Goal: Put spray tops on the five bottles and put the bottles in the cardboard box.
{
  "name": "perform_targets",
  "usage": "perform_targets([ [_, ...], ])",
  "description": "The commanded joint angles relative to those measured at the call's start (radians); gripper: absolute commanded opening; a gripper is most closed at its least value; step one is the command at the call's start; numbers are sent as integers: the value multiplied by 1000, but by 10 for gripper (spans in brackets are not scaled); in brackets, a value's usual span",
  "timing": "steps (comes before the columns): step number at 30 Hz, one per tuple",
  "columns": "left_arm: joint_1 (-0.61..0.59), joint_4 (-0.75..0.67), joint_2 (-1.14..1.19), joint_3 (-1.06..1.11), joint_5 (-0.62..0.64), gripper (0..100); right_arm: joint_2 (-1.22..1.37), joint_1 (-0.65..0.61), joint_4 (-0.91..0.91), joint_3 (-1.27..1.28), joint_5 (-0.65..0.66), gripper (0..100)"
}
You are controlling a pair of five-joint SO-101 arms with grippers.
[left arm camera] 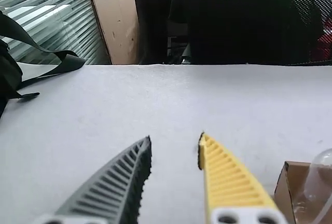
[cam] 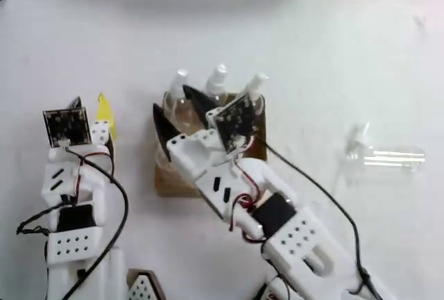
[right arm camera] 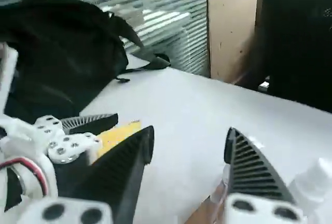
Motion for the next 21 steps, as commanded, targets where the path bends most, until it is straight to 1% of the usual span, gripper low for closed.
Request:
perform_targets([
  [1, -1, -28, -16, -6, 8, 146, -131, 104, 268, -222, 5, 190],
  [3, -1, -28, -16, -6, 8, 146, -147, 217, 433, -341, -48, 190],
  [6, -1, -28, -16, -6, 8, 146, -136, 458, 659, -512, -66, 190],
  [8, -1, -28, -16, -6, 8, 146, -105, 644, 763, -601, -20, 190],
  [10, -1, -28, -16, -6, 8, 146, -50, 829, 832, -674, 58, 190],
  [13, 1, -28, -16, -6, 8, 146, 71, 1040, 901, -753, 181, 190],
  [16, 1, -26, -16, -6, 8, 146, 219, 1147, 929, -809, 331, 190],
  [21, 1, -26, -16, -6, 8, 146, 423, 1254, 966, -882, 539, 190],
])
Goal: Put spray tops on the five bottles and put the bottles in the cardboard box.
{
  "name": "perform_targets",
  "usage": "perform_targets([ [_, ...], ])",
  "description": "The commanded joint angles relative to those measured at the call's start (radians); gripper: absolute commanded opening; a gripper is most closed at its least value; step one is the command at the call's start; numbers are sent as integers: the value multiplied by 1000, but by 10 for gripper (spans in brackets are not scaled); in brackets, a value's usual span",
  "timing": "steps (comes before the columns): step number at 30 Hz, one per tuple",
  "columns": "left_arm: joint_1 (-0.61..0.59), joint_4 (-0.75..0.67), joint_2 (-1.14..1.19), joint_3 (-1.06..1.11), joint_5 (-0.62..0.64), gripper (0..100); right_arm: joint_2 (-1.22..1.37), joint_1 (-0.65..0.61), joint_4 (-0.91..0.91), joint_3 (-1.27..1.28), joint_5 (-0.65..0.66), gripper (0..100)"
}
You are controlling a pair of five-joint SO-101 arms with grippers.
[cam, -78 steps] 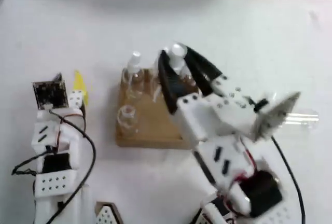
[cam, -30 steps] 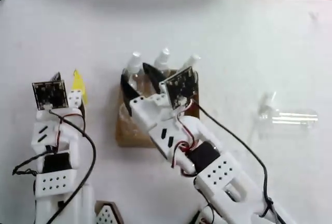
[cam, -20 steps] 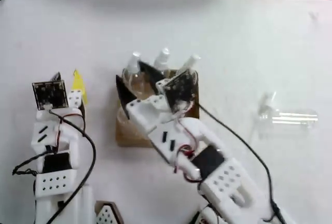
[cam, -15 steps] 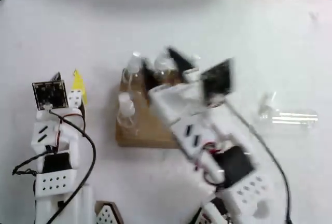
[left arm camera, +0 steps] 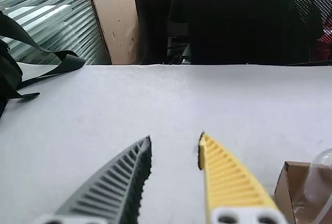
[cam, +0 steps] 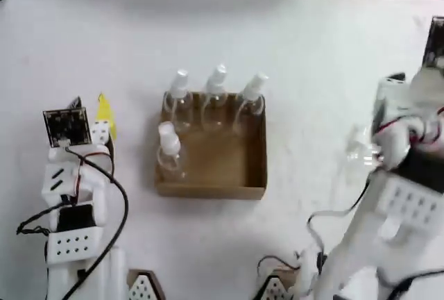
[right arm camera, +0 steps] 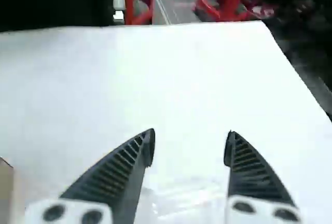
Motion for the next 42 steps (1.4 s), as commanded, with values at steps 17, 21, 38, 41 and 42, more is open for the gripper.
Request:
perform_targets([
  [17, 2, -26, -16, -6, 8, 146, 282, 56, 13, 328, 1214, 193],
  [21, 12, -26, -16, -6, 3, 146, 266, -12, -54, 425, 1321, 191],
  [38, 12, -26, -16, -6, 5, 146, 461, -2, -398, 525, 1343, 190],
  [41, 12, -26, -16, -6, 5, 146, 498, -1, -438, 525, 1343, 190],
  [42, 12, -26, -16, -6, 5, 146, 504, -1, -444, 525, 1343, 189],
])
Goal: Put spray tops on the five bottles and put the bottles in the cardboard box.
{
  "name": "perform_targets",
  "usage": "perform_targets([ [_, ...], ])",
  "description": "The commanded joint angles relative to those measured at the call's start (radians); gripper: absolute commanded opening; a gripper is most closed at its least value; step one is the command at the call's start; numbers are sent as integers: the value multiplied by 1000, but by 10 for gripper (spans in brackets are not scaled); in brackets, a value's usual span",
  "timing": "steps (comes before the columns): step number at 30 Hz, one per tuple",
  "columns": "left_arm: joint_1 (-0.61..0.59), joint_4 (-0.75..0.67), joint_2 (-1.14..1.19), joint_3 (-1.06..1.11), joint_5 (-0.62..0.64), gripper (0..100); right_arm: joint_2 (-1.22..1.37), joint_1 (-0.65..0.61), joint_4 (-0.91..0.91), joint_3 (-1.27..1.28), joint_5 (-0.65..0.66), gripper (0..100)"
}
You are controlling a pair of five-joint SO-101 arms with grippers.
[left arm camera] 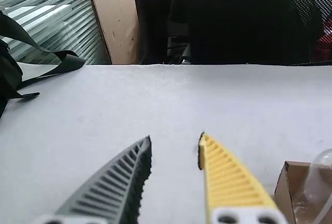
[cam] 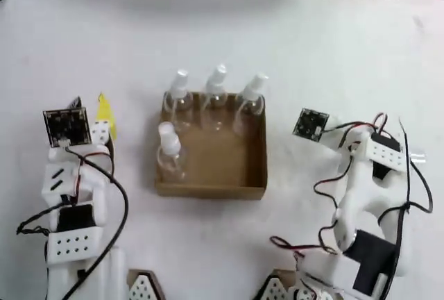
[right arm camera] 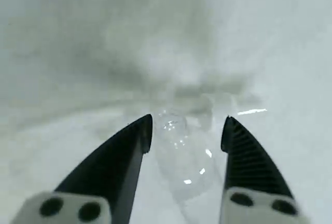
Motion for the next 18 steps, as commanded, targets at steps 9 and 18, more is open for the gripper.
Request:
perform_targets([
  [9, 12, -26, -16, -6, 5, 146, 18, 8, -45, -5, 6, 39],
  [18, 12, -26, -16, -6, 5, 146, -275, -25, 150, -32, -163, 16],
])
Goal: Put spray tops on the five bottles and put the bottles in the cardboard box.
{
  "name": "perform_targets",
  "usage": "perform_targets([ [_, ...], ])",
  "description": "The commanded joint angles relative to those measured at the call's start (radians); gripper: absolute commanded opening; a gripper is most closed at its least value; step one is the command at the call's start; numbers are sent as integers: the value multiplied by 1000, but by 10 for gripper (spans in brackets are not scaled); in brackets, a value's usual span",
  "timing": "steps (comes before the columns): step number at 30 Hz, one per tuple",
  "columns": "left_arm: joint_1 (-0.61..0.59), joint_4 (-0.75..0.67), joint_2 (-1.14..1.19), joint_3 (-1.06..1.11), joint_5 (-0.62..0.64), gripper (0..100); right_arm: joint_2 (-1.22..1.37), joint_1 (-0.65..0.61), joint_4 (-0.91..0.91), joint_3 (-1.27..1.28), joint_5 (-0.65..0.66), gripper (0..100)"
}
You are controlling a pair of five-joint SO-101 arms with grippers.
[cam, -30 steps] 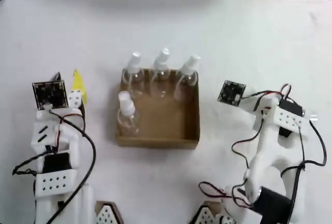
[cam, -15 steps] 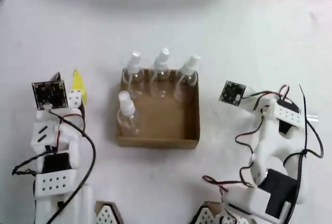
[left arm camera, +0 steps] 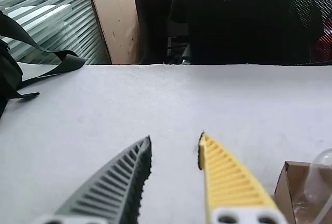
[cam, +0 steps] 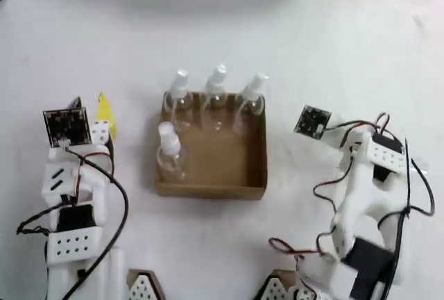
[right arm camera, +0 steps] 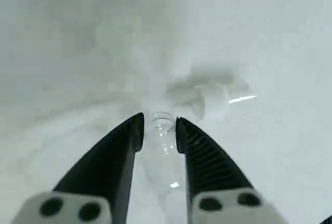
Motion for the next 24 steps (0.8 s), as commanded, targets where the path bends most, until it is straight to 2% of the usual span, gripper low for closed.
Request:
perform_targets([
  [1, 12, -26, -16, -6, 5, 146, -249, -38, 145, -41, -129, 16],
  [5, 12, -26, -16, -6, 3, 146, -418, -88, 193, -43, -236, 16],
  [11, 12, -26, -16, -6, 5, 146, -613, -159, 193, -44, -543, 16],
  [17, 12, -26, -16, -6, 6, 146, -839, -274, 205, -46, -907, 16],
  [20, 12, -26, -16, -6, 5, 146, -992, -403, 274, -46, -1023, 16],
  [24, 12, -28, -16, -6, 6, 146, -1221, -673, 371, -46, -1108, 16],
])
